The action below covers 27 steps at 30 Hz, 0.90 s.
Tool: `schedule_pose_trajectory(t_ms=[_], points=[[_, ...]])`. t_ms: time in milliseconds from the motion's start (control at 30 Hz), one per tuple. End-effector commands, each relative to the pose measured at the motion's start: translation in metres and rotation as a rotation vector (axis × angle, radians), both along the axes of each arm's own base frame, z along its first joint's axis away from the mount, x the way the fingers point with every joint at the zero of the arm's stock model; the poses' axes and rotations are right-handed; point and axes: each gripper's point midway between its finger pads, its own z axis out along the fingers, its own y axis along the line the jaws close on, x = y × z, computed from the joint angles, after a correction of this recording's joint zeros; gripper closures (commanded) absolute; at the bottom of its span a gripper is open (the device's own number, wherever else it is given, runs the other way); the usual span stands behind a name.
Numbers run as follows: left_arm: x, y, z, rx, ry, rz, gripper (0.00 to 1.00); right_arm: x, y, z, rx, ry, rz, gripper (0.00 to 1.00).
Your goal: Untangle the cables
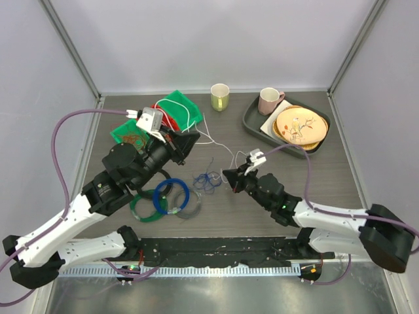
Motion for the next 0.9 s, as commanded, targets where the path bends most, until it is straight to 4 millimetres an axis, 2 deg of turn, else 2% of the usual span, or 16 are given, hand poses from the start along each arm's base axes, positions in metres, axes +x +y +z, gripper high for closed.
schedule_pose_trajectory(t_ms=[0, 33, 133, 167, 233, 267, 400, 467, 500, 567, 600, 700, 733, 767, 800, 867], points=[[0.002, 0.007, 0.005, -0.017, -0.017, 0.036, 1.00, 0.006, -0.031, 0.026, 0.052, -0.069, -0.133, 0.99], [0.004, 0.007, 0.004, -0.012, -0.015, 0.042, 1.00, 0.000, -0.030, 0.039, 0.070, -0.106, -0.090, 0.99], [0.010, 0.006, 0.001, 0.004, -0.006, 0.068, 1.00, -0.017, -0.021, 0.052, 0.040, -0.148, 0.034, 0.99], [0.011, 0.005, 0.000, 0.006, -0.006, 0.071, 1.00, -0.026, -0.011, 0.062, 0.048, -0.153, 0.114, 0.99], [0.014, 0.002, -0.003, 0.016, -0.003, 0.075, 1.00, -0.034, -0.005, 0.055, 0.008, -0.120, 0.173, 0.99], [0.016, 0.000, -0.004, 0.021, 0.001, 0.076, 1.00, -0.034, -0.002, 0.058, 0.006, -0.103, 0.180, 0.99], [0.024, -0.003, -0.010, 0.048, 0.016, 0.104, 1.00, -0.027, 0.003, 0.043, -0.037, -0.052, 0.160, 0.98], [0.029, 0.002, -0.012, 0.060, 0.023, 0.144, 1.00, -0.025, 0.008, 0.034, -0.045, -0.024, 0.165, 0.94], [0.033, 0.004, -0.013, 0.062, 0.033, 0.171, 1.00, -0.026, 0.010, 0.029, -0.056, -0.008, 0.177, 0.79], [0.047, 0.015, -0.015, 0.082, 0.064, 0.276, 1.00, -0.026, 0.016, 0.029, -0.074, 0.009, 0.194, 0.59], [0.054, 0.020, -0.016, 0.090, 0.073, 0.311, 1.00, -0.026, 0.017, 0.019, -0.104, 0.035, 0.199, 0.48], [0.071, 0.030, -0.010, 0.109, 0.085, 0.373, 1.00, -0.022, 0.016, 0.021, -0.098, 0.037, 0.175, 0.36], [0.076, 0.034, -0.002, 0.093, 0.078, 0.389, 1.00, -0.021, 0.014, 0.021, -0.097, 0.036, 0.163, 0.35], [0.084, 0.045, 0.004, 0.077, 0.074, 0.423, 1.00, -0.020, 0.011, 0.022, -0.100, 0.031, 0.151, 0.19], [0.088, 0.052, 0.017, 0.052, 0.060, 0.443, 1.00, -0.019, 0.006, 0.025, -0.095, 0.019, 0.129, 0.18], [0.098, 0.064, 0.026, 0.049, 0.050, 0.474, 1.00, -0.018, -0.001, 0.028, -0.089, 0.006, 0.100, 0.16]])
